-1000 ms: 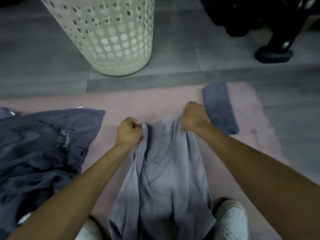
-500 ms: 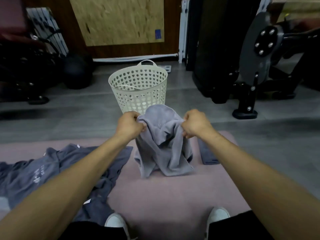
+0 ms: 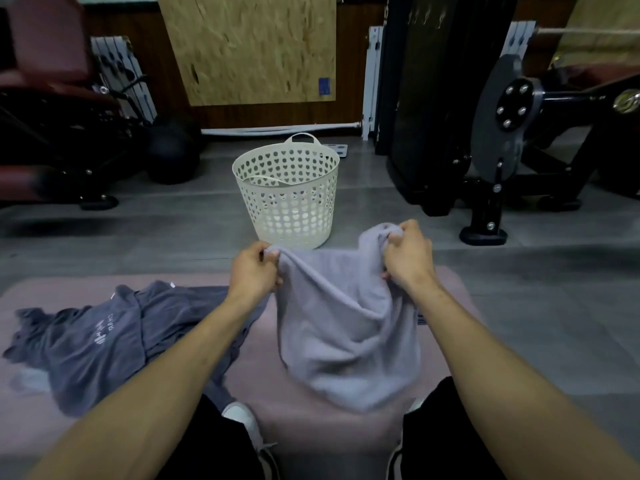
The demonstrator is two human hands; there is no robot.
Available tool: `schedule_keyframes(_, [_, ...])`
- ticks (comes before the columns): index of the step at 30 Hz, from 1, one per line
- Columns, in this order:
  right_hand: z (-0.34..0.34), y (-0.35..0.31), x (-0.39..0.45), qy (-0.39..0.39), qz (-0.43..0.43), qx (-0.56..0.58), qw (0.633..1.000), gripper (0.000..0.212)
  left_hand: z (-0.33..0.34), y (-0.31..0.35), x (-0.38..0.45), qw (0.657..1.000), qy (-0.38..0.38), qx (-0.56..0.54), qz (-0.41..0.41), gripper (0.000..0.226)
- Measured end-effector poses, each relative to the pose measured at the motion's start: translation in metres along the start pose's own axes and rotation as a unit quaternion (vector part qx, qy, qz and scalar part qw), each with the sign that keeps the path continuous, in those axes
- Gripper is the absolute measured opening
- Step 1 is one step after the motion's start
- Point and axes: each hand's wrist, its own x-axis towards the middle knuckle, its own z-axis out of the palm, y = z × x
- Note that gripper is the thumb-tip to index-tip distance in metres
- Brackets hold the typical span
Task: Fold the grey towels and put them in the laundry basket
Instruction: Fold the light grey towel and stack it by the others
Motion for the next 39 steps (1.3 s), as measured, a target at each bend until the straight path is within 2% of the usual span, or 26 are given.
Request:
schedule_keyframes(2, [0.001,0.007,0.0,-0.019,0.017,-0.04,0.999,0.018,0.001,0.001,-0.005,0.999,0.035,-0.005,-0.009,0.022])
schedule_keyframes(5, [0.0,0.012,0.007,0.014,-0.002,-0.001,1.0,0.019,0.004,0.015,-0.002,0.992,0.117,-0.032,0.02,0.017])
schedule_keyframes(6, [0.002,0.014,0.012,0.018,-0.01,-0.001,1.0,0.017,0.006,0.018,0.002,0.992,0.122,-0.035,0.025,0.015])
schedule_keyframes(7, [0.005,0.017,0.018,0.018,-0.014,-0.011,1.0,0.015,0.01,0.016,0.009,0.994,0.109,-0.015,0.024,0.015])
schedule_keyframes(9, [0.017,0.027,0.032,-0.008,0.011,-0.066,0.998,0.017,0.024,0.003,0.024,0.995,0.028,0.092,-0.021,0.016])
schedule_keyframes(11, [0.032,0.04,0.046,-0.08,0.059,-0.146,0.984,0.019,0.039,-0.016,0.041,0.973,-0.093,0.176,-0.114,0.017])
schedule_keyframes(13, [0.046,0.053,0.06,-0.163,0.083,-0.193,0.964,0.014,0.05,-0.035,0.056,0.95,-0.167,0.174,-0.197,0.02])
schedule_keyframes(15, [0.056,0.058,0.078,-0.177,0.079,-0.184,0.964,0.015,0.055,-0.049,0.079,0.96,-0.138,0.121,-0.209,0.018])
schedule_keyframes(18, [0.057,0.045,0.103,-0.104,0.014,-0.121,0.987,0.017,0.051,-0.046,0.12,0.995,-0.014,0.065,-0.08,0.017])
schedule_keyframes(21, [0.048,0.021,0.117,-0.024,-0.065,-0.063,0.996,0.013,0.04,-0.018,0.14,0.997,0.071,-0.009,0.017,0.016])
schedule_keyframes(24, [0.044,0.011,0.119,0.012,-0.107,0.0,0.994,0.014,0.024,-0.01,0.146,0.993,0.104,-0.025,0.045,0.017])
schedule_keyframes(29, [0.05,0.042,0.086,0.011,-0.073,0.009,0.997,0.009,0.008,-0.07,0.114,0.994,0.1,0.042,-0.031,0.017])
schedule_keyframes(33, [0.067,0.105,0.031,-0.043,0.001,-0.058,0.997,0.019,0.006,-0.137,0.055,0.982,0.031,0.147,-0.111,0.026])
schedule_keyframes(36, [0.079,0.152,-0.024,-0.079,0.057,-0.102,0.99,0.023,0.007,-0.177,0.002,0.972,0.046,0.16,-0.166,0.026])
schedule_keyframes(39, [0.086,0.184,-0.068,-0.069,0.102,-0.093,0.988,0.017,0.005,-0.206,-0.037,0.963,0.05,0.165,-0.208,0.027])
